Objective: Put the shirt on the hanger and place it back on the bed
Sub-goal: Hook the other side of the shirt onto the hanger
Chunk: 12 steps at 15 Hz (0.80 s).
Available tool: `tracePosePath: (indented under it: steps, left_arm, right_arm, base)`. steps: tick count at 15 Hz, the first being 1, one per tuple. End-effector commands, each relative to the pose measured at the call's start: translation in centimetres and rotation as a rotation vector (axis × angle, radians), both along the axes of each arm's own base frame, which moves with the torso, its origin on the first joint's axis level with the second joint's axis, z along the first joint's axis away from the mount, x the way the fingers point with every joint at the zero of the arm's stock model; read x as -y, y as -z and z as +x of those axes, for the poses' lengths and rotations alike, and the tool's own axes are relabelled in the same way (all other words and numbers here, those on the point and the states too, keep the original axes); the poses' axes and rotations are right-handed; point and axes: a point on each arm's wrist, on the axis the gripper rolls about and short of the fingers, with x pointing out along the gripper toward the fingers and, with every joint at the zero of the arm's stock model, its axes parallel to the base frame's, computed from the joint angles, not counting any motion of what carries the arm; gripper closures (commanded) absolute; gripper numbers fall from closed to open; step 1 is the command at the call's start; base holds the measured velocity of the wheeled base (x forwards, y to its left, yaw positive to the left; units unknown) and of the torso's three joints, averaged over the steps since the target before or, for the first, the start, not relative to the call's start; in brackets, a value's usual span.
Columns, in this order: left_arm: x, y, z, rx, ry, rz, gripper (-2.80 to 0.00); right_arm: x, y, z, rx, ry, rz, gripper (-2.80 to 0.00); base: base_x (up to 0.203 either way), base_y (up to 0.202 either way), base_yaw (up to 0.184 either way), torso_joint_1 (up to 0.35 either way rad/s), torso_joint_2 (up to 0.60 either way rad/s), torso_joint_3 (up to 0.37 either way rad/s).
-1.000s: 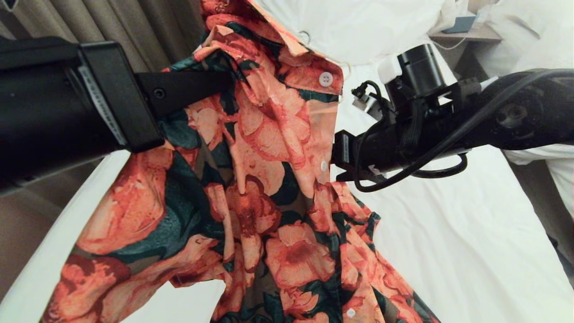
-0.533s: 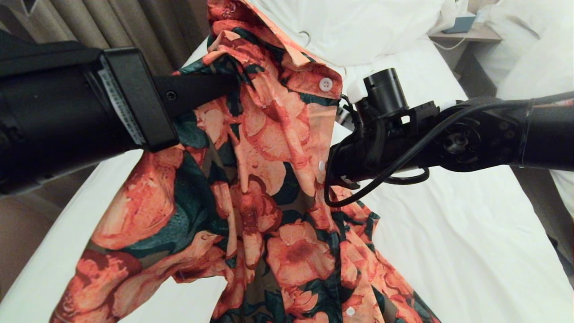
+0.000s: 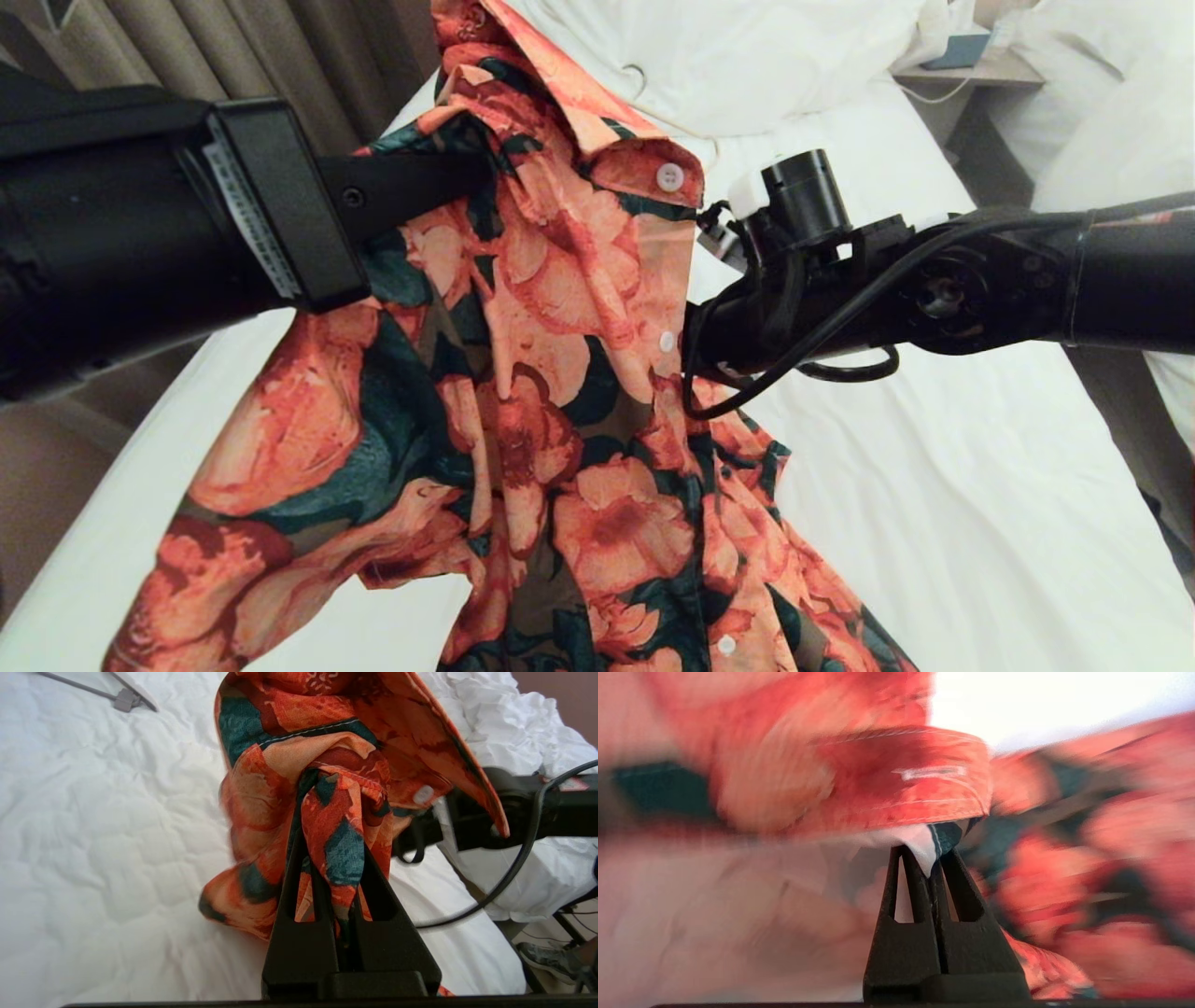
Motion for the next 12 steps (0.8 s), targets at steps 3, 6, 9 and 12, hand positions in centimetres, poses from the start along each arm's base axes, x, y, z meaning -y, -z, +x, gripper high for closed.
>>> tracePosePath:
  steps: [3, 6, 9, 12]
  left_arm:
    - [0.7, 0.4, 0.7, -0.016, -0.006, 0.018, 0.00]
    - [1.6, 0.9, 0.9, -0.041, 0.014, 0.034, 0.00]
    - [2.3, 1.1, 0.8, -0.059, 0.035, 0.035, 0.00]
    - [2.7, 1.0, 0.0, -0.103, 0.078, 0.026, 0.00]
  right_arm:
    - [2.9, -1.2, 0.9, 0.006, 0.112, 0.023, 0.00]
    - [5.4, -2.1, 1.7, 0.011, 0.186, 0.052, 0.00]
    - [6.8, -2.4, 2.3, 0.023, 0.227, 0.053, 0.00]
    - [8.6, -3.4, 3.1, 0.050, 0.268, 0.078, 0.00]
  base:
    - [0.000, 0.000, 0.000, 0.000, 0.00, 0.000]
    - [0.000, 0.000, 0.000, 0.000, 0.00, 0.000]
    - [0.000, 0.000, 0.000, 0.000, 0.00, 0.000]
    - [0.000, 0.000, 0.000, 0.000, 0.00, 0.000]
